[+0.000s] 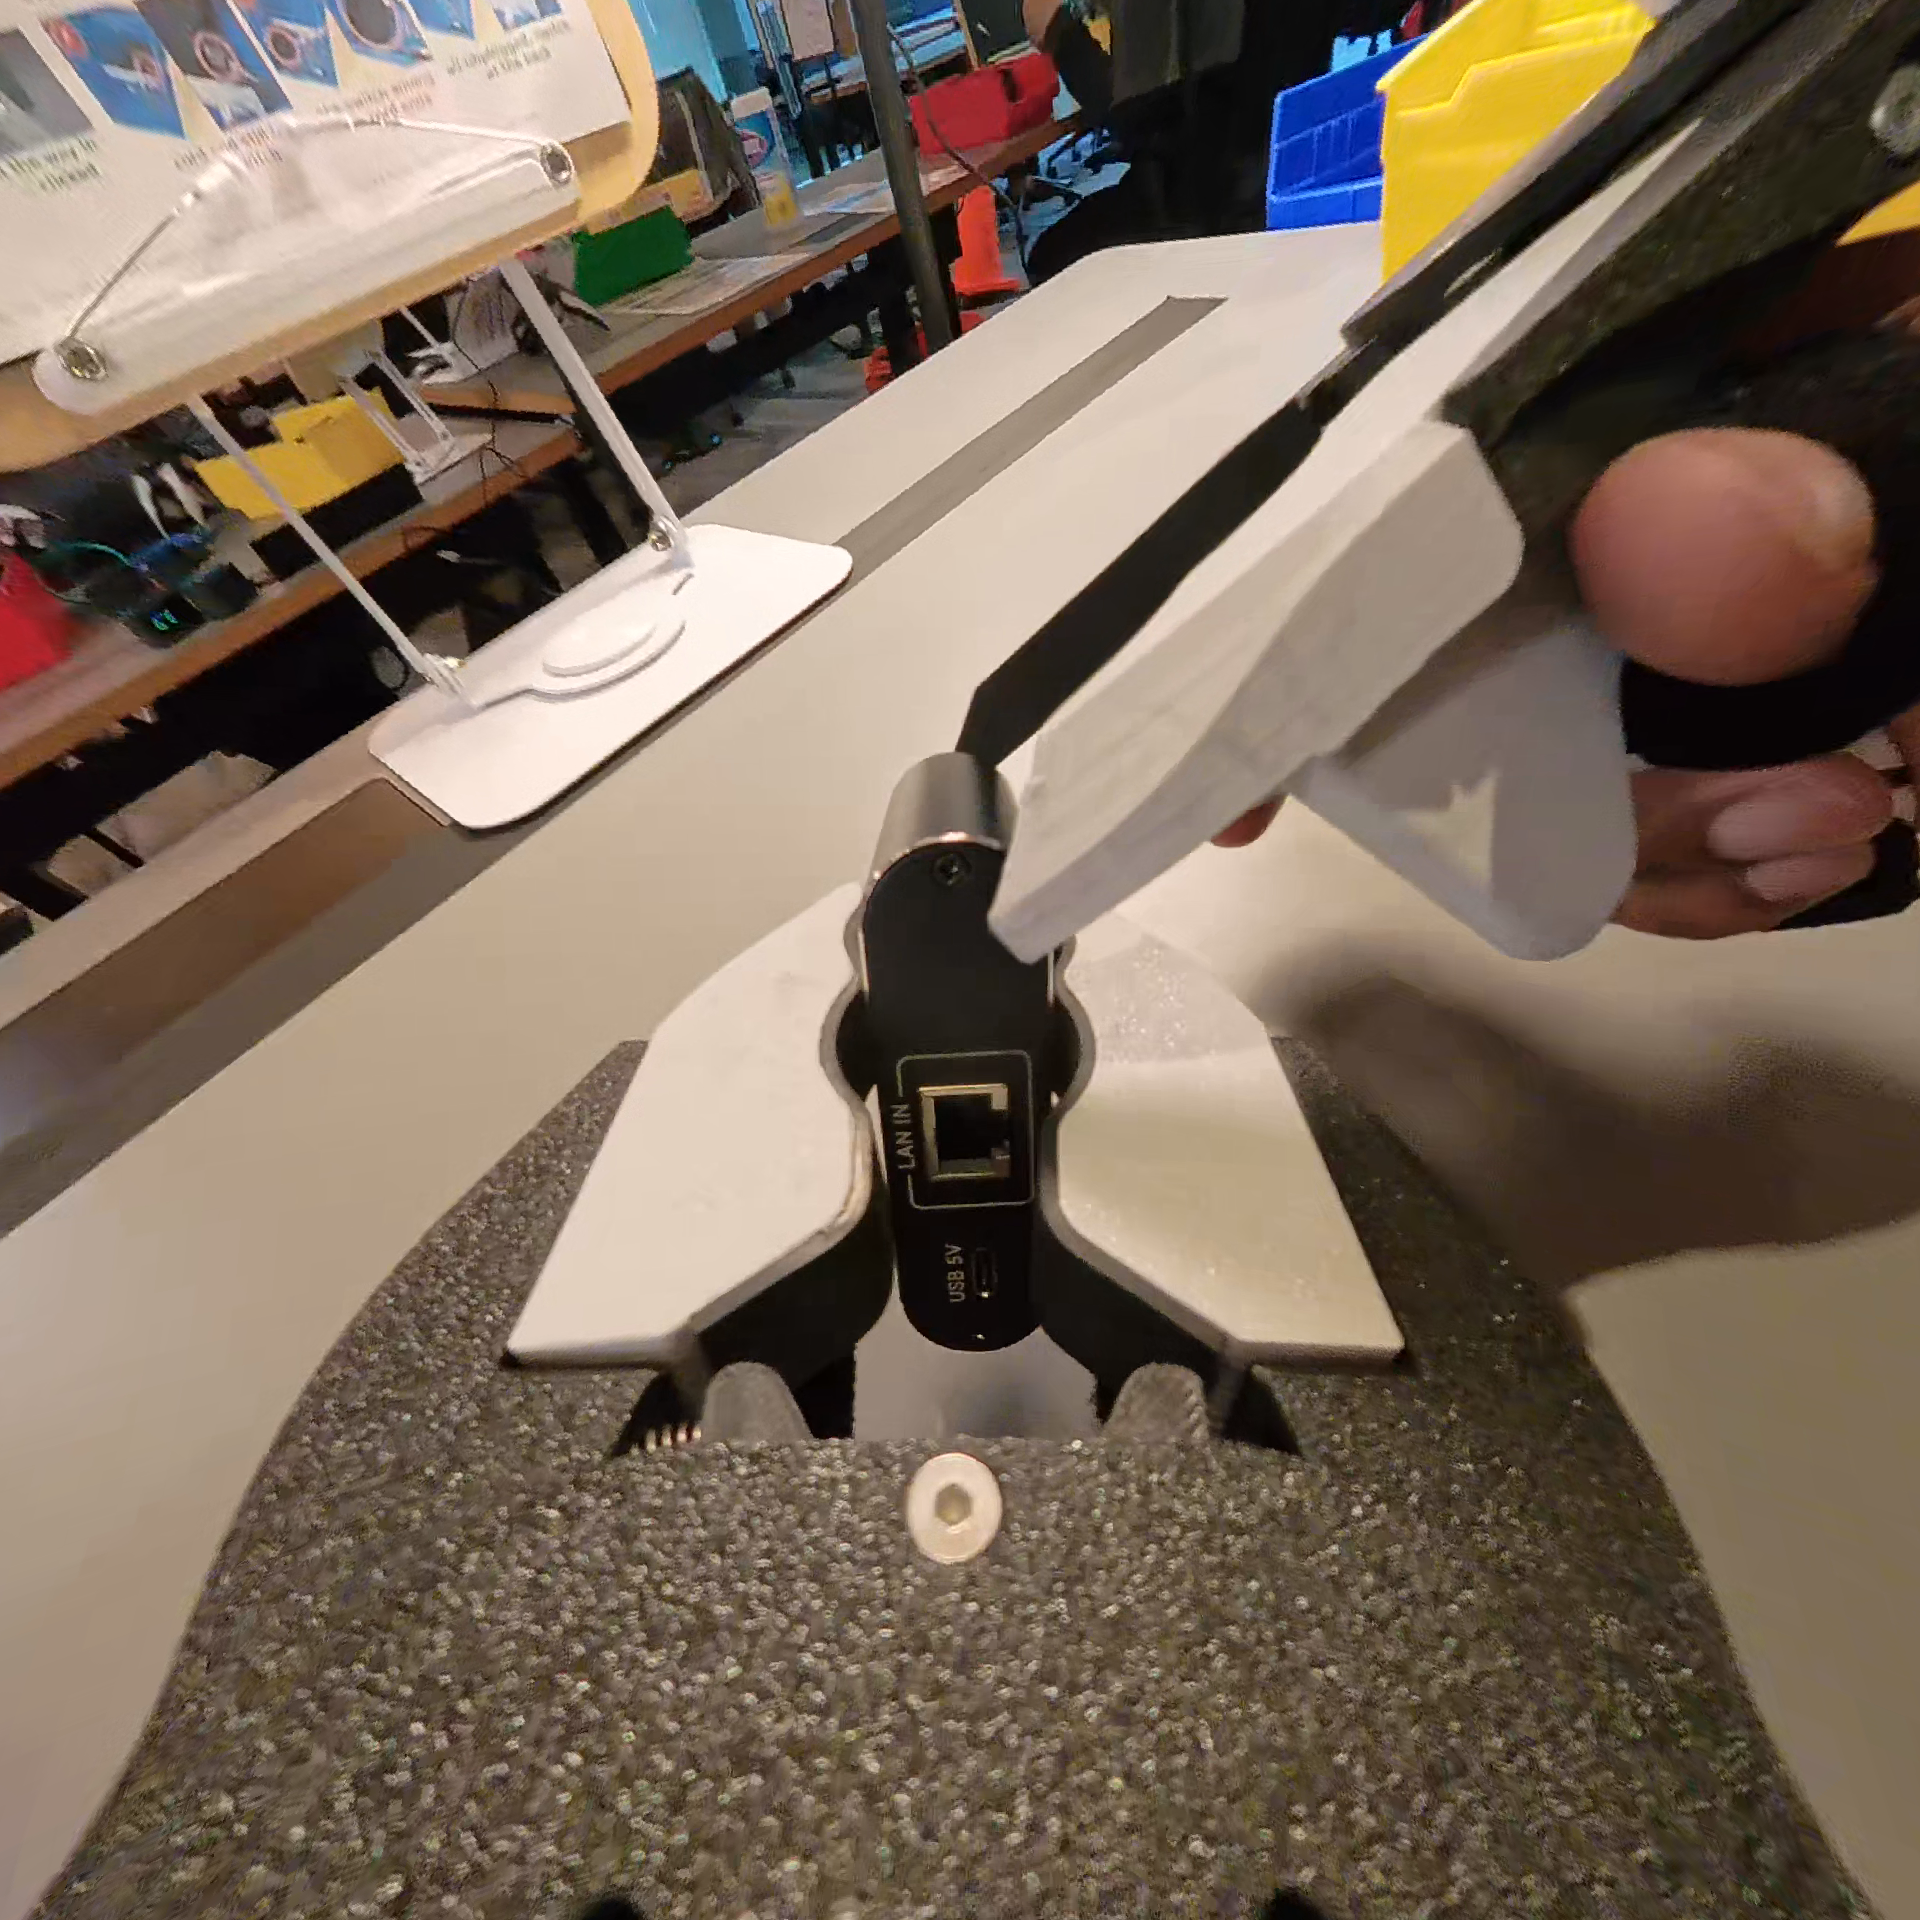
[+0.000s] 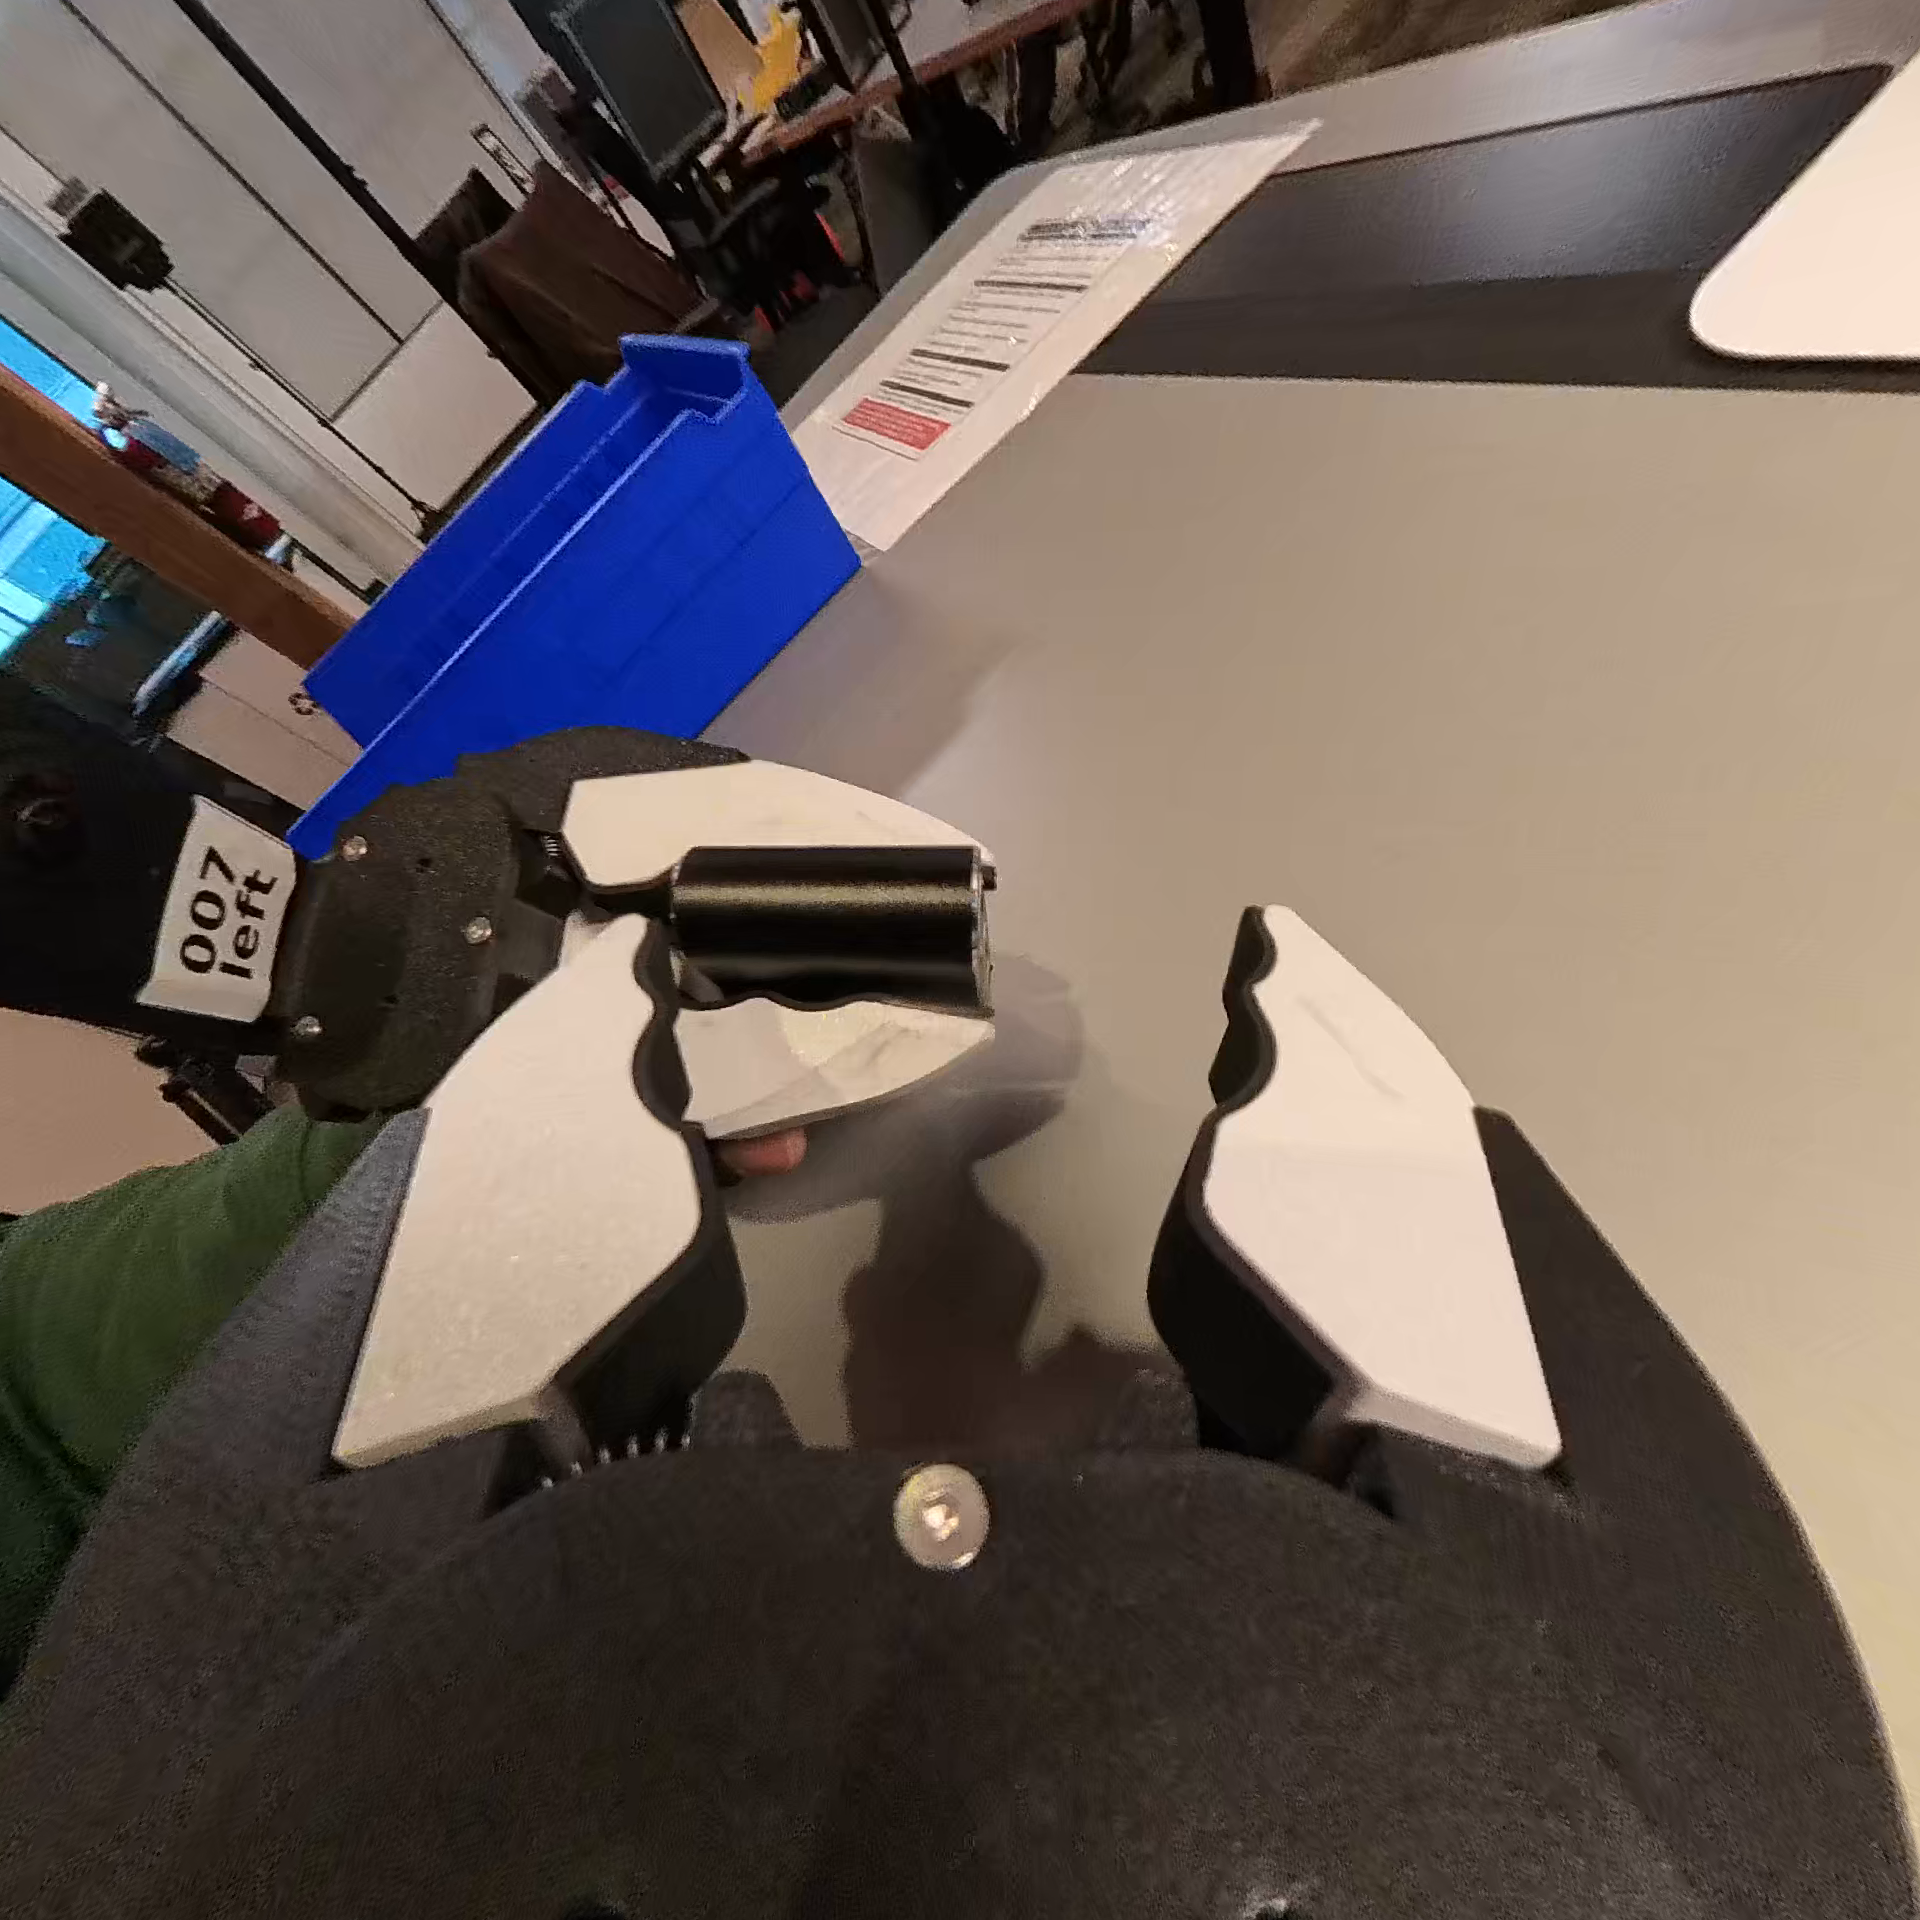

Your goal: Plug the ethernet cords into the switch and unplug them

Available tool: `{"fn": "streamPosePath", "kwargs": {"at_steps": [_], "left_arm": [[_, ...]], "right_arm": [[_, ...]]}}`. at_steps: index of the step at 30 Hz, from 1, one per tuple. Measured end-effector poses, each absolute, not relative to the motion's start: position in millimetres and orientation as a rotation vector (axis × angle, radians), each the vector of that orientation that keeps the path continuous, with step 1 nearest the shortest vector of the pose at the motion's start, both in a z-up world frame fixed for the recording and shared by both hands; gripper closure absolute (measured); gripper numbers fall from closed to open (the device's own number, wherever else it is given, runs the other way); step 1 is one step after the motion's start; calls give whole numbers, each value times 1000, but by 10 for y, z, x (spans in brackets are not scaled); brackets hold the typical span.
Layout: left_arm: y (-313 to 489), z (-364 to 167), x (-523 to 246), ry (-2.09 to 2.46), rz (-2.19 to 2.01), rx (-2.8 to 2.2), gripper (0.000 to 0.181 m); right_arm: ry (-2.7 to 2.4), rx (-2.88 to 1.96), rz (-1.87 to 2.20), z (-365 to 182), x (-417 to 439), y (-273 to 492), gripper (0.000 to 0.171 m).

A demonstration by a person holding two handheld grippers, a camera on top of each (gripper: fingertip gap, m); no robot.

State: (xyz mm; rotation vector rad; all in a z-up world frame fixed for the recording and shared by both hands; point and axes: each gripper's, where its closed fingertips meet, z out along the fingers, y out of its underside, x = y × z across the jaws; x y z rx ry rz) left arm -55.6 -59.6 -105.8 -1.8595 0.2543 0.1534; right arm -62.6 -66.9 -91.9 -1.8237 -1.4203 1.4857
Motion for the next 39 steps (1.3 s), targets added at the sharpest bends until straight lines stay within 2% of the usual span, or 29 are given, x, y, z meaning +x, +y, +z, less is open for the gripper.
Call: {"fn": "streamPosePath", "kwargs": {"at_steps": [4,7,9,10,14,20,24,32,35,39], "left_arm": [[-579,-1092,-493,316,220,-1863,153],[-570,-1109,-453,363,282,-1862,152],[-566,-1121,-436,391,317,-1866,154],[-566,-1121,-438,398,332,-1864,153],[-554,-1070,-424,382,320,-1825,152],[-552,-975,-402,328,183,-1774,132],[-547,-1031,-433,316,179,-1804,137],[-536,-1111,-424,351,237,-1844,143],[-530,-1135,-408,370,257,-1851,143],[-528,-1139,-411,370,271,-1852,144]], "right_arm": [[-1468,-1777,1529,-937,-623,-762,72],[-1534,-1767,1501,-1001,-609,-832,87],[-1557,-1743,1503,-1001,-598,-879,106],[-1558,-1734,1500,-992,-592,-890,111],[-1559,-1701,1454,-950,-571,-862,111],[-1498,-1658,1355,-735,-360,-481,111],[-1394,-1646,1235,-437,118,128,111],[-1178,-1815,578,199,1861,2139,111],[-1191,-1995,347,51,2364,2800,111],[-1384,-2304,270,-519,2552,3105,111]]}}
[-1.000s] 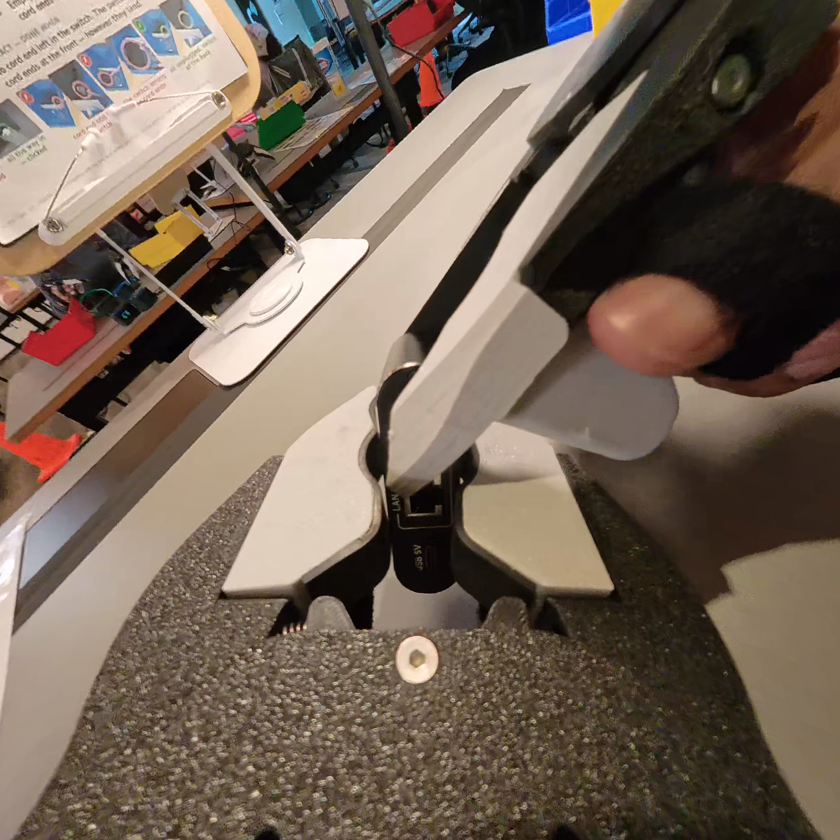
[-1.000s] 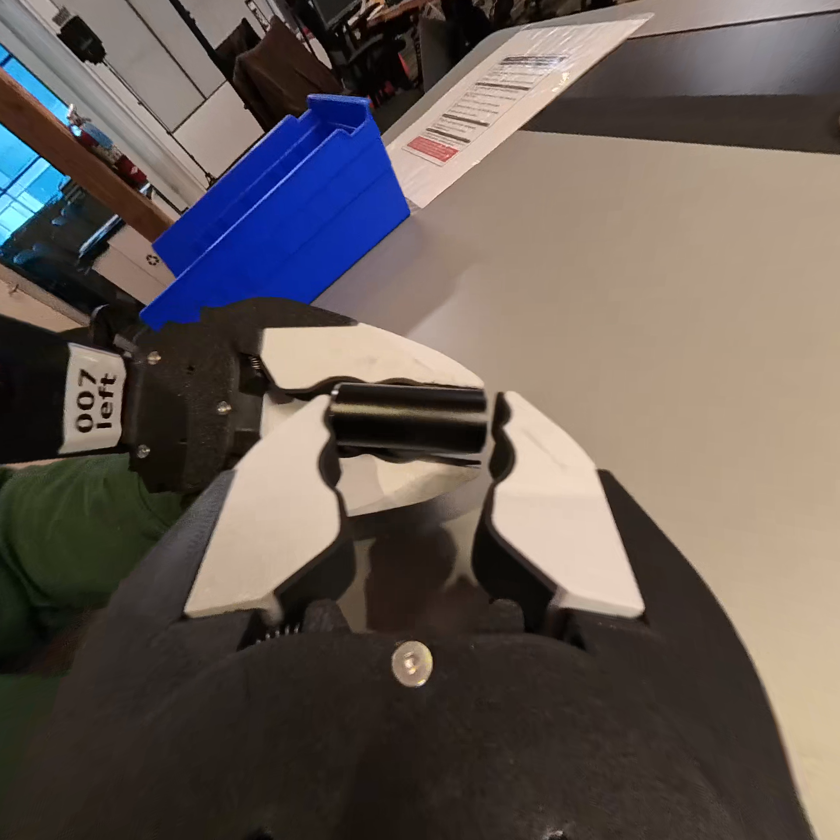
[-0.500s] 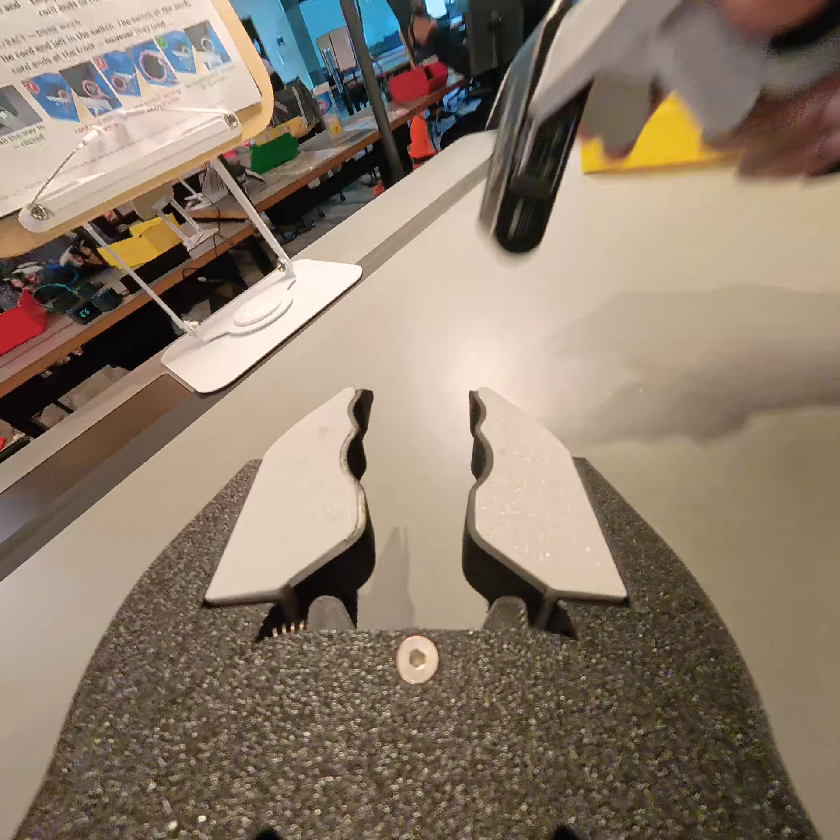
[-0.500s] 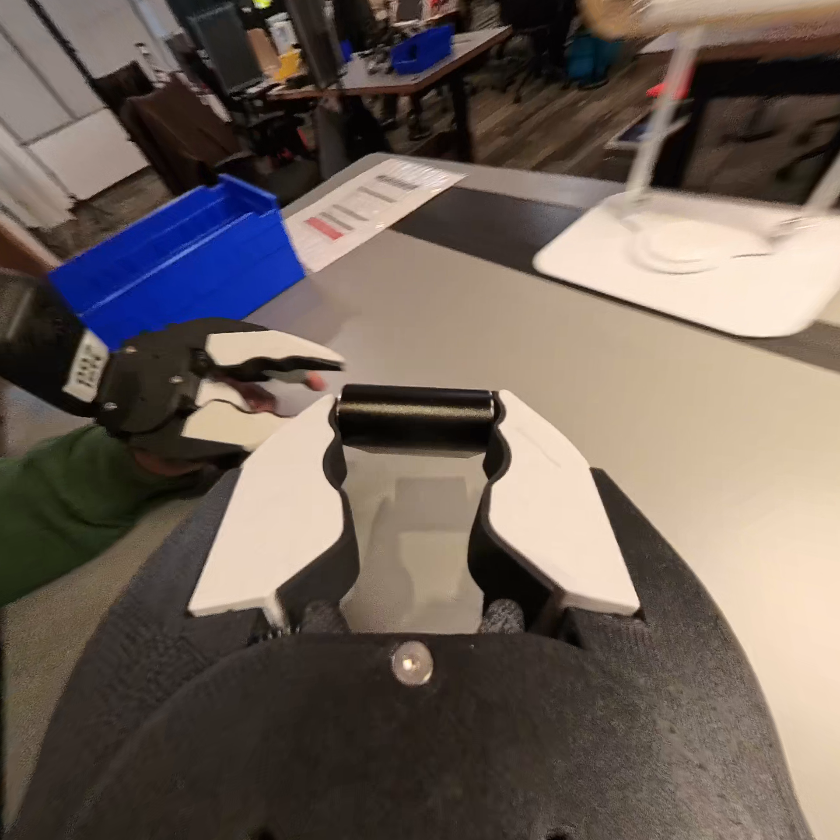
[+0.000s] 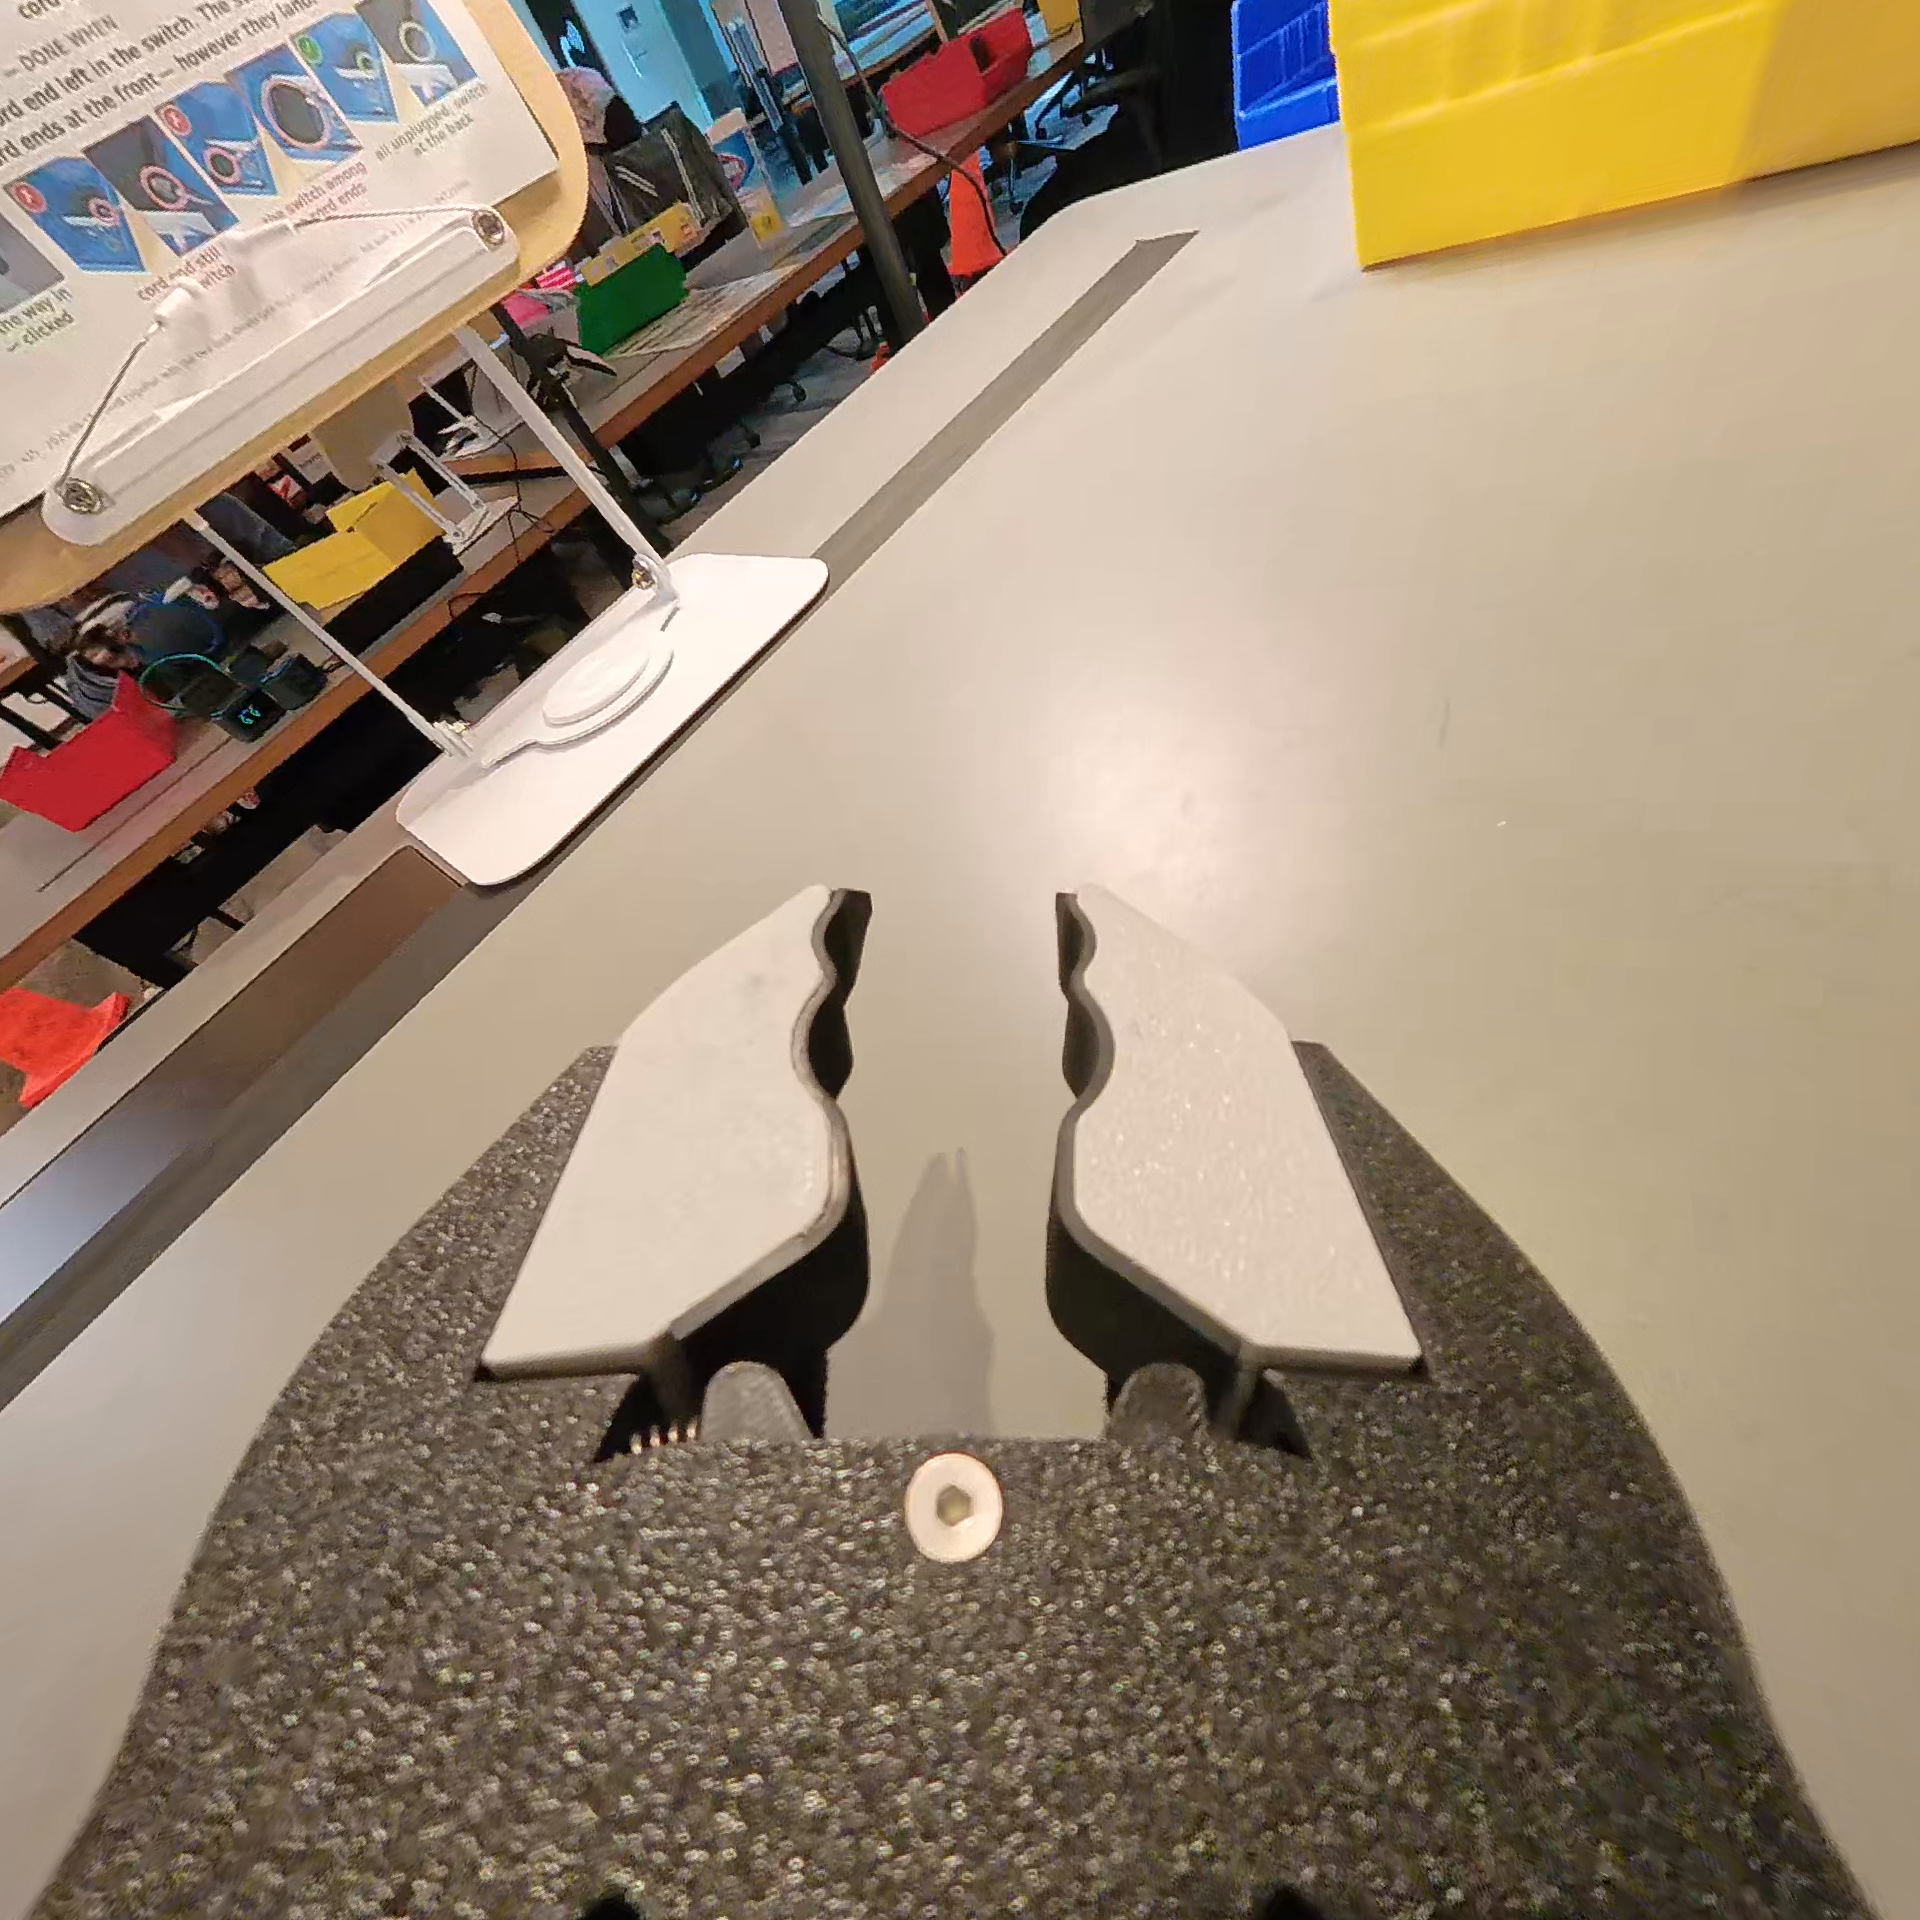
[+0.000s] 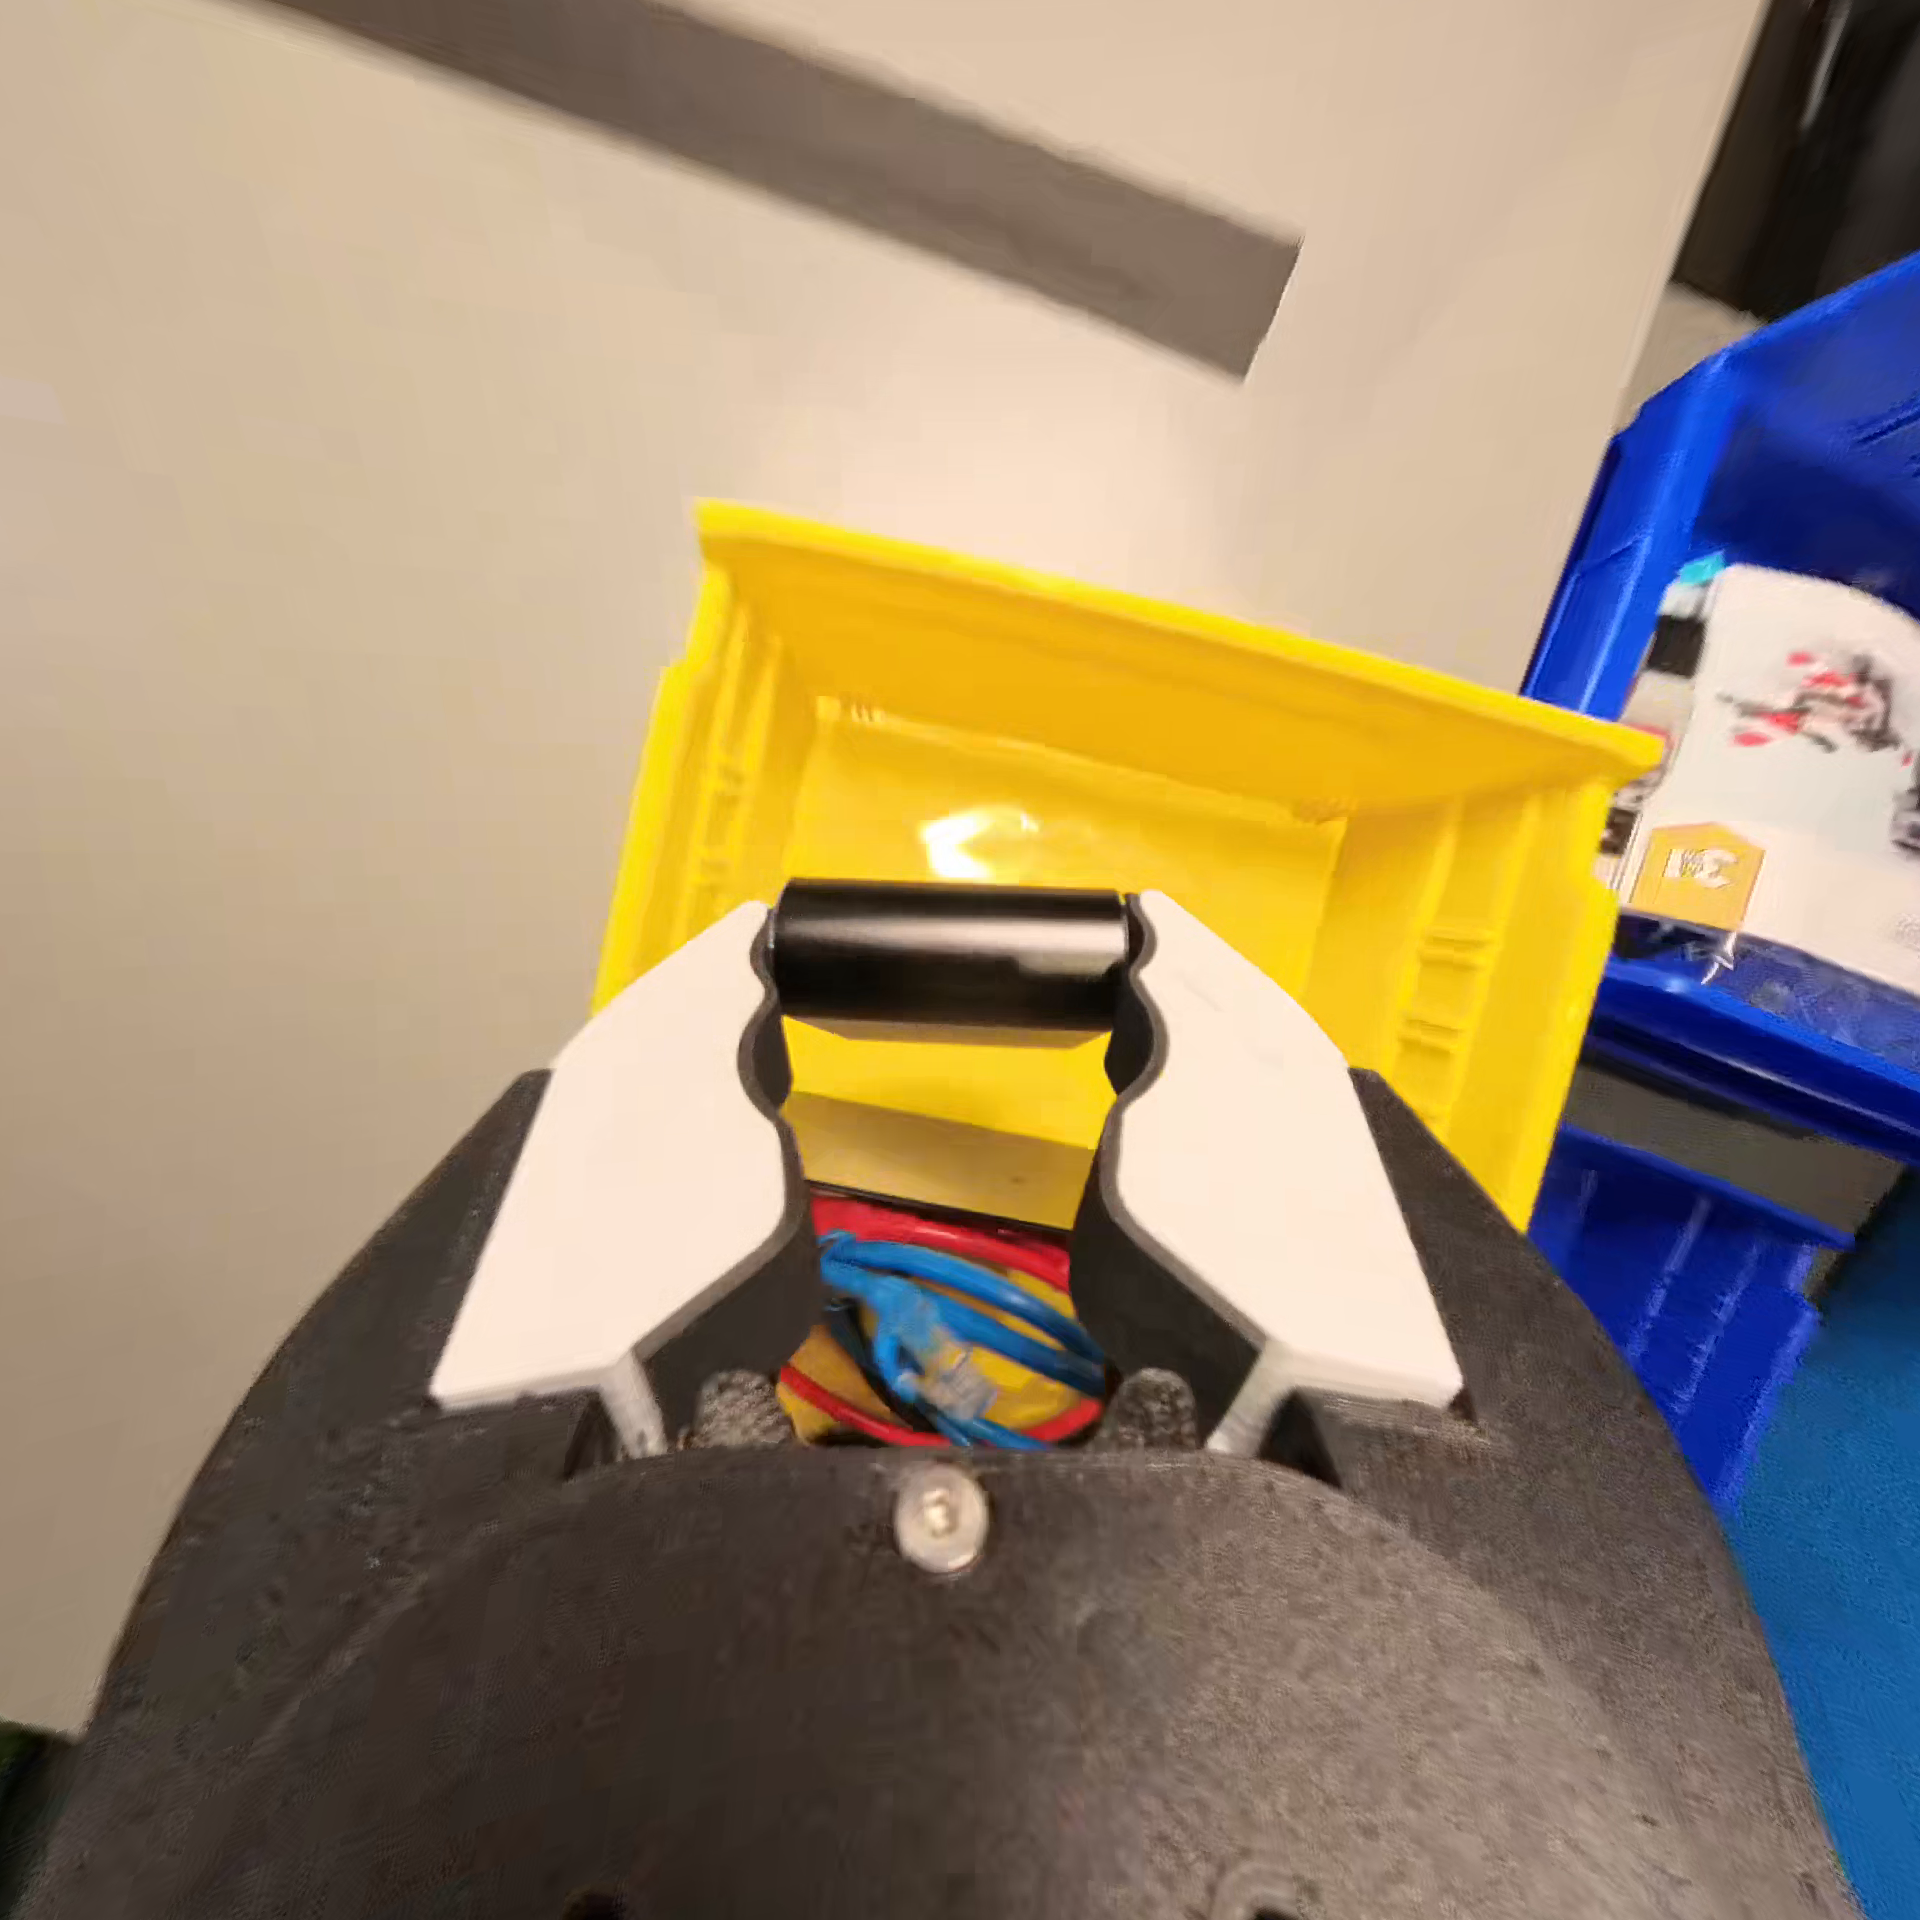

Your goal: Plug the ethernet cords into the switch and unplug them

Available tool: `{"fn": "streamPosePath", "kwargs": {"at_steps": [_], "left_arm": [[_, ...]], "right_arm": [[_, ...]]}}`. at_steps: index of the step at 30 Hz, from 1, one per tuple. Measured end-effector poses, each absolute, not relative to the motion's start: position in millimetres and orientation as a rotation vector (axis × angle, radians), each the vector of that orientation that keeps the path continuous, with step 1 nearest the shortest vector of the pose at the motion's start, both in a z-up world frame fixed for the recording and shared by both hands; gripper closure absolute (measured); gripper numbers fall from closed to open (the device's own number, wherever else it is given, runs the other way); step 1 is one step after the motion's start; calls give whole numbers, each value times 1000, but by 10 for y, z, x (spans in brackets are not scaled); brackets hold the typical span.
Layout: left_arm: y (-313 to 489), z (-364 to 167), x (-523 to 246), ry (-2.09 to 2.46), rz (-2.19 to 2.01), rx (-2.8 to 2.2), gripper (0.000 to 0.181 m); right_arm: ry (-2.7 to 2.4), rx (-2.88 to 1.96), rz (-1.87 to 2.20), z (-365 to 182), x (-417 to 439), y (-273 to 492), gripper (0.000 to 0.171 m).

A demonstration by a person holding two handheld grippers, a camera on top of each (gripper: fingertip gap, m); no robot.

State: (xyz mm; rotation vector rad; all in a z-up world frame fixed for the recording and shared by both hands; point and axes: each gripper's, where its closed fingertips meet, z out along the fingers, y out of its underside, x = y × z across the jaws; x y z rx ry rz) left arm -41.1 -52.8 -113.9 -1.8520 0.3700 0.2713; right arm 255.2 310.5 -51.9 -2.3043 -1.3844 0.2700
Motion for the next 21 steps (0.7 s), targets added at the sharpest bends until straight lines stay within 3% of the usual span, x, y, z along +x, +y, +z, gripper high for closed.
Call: {"fn": "streamPosePath", "kwargs": {"at_steps": [6,11,16,21], "left_arm": [[-548,-1147,-533,342,307,-1863,145],[-571,-1132,-640,305,313,-1864,145],[-571,-1138,-626,316,290,-1866,144],[-570,-1154,-575,343,249,-1874,140]], "right_arm": [[-1670,-2533,-87,-1236,2676,3257,110],[-1706,-2608,-242,-1503,2751,3369,111],[-1664,-2460,-267,-1373,2713,3546,109],[-1501,-2207,-125,-743,2522,3494,104]]}}
